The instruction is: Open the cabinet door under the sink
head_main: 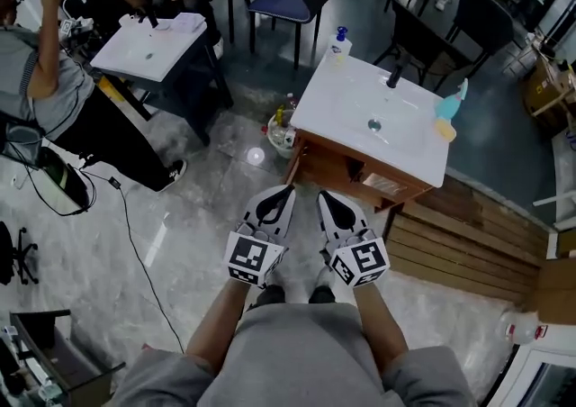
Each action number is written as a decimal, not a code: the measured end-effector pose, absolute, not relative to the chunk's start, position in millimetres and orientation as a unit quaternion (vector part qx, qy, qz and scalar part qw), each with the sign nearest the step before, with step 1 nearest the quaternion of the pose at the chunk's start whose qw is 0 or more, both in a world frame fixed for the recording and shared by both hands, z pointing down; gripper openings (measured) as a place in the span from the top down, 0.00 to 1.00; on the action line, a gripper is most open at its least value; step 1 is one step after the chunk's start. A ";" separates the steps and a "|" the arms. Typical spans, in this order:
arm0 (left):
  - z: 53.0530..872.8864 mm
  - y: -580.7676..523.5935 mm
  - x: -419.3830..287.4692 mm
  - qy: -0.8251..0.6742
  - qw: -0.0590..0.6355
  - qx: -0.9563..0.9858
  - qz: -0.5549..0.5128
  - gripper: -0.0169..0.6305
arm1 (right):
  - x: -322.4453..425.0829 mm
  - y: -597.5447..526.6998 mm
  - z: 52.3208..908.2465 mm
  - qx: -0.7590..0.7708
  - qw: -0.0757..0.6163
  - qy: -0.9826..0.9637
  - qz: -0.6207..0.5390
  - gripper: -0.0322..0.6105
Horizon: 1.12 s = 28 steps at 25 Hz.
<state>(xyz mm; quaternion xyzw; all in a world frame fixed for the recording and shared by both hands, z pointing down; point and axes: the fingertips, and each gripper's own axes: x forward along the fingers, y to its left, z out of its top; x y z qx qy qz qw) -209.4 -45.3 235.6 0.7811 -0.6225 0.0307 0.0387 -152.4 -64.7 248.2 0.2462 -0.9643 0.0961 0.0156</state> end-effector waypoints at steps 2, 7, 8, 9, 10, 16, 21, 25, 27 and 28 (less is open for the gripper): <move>222.9 -45.1 -200.9 -0.622 0.025 0.782 0.029 0.96 | -145.2 -66.6 231.5 0.248 0.003 -0.965 0.085 0.94; 206.6 -42.8 -184.9 -0.624 0.017 0.781 0.022 0.96 | -127.4 -69.9 205.6 0.252 -0.019 -0.965 0.065 0.94; 204.9 -42.8 -182.6 -0.625 0.016 0.780 0.021 0.96 | -124.6 -71.1 203.8 0.253 -0.022 -0.965 0.064 0.94; 203.1 -43.0 -180.3 -0.626 0.015 0.780 0.020 0.96 | -122.3 -71.9 202.6 0.253 -0.024 -0.965 0.064 0.94; 201.5 -43.3 -178.3 -0.627 0.013 0.779 0.020 0.96 | -120.4 -72.1 201.8 0.253 -0.026 -0.965 0.062 0.94; 196.9 -42.5 -169.3 -0.628 0.008 0.778 0.019 0.96 | -116.1 -66.2 197.5 0.246 -0.026 -0.968 0.038 0.94; 194.7 -44.5 -163.9 -0.626 0.005 0.779 0.021 0.96 | -110.7 -68.0 193.4 0.247 -0.033 -0.968 0.033 0.94; 194.5 -46.9 -160.4 -0.625 0.006 0.780 0.024 0.96 | -104.8 -71.4 193.2 0.251 -0.037 -0.967 0.038 0.94; 194.6 -47.3 -158.4 -0.626 0.007 0.779 0.024 0.96 | -101.8 -72.2 193.6 0.252 -0.037 -0.966 0.041 0.94; 194.8 -47.5 -157.4 -0.626 0.008 0.779 0.024 0.96 | -100.3 -72.5 193.8 0.253 -0.038 -0.966 0.042 0.94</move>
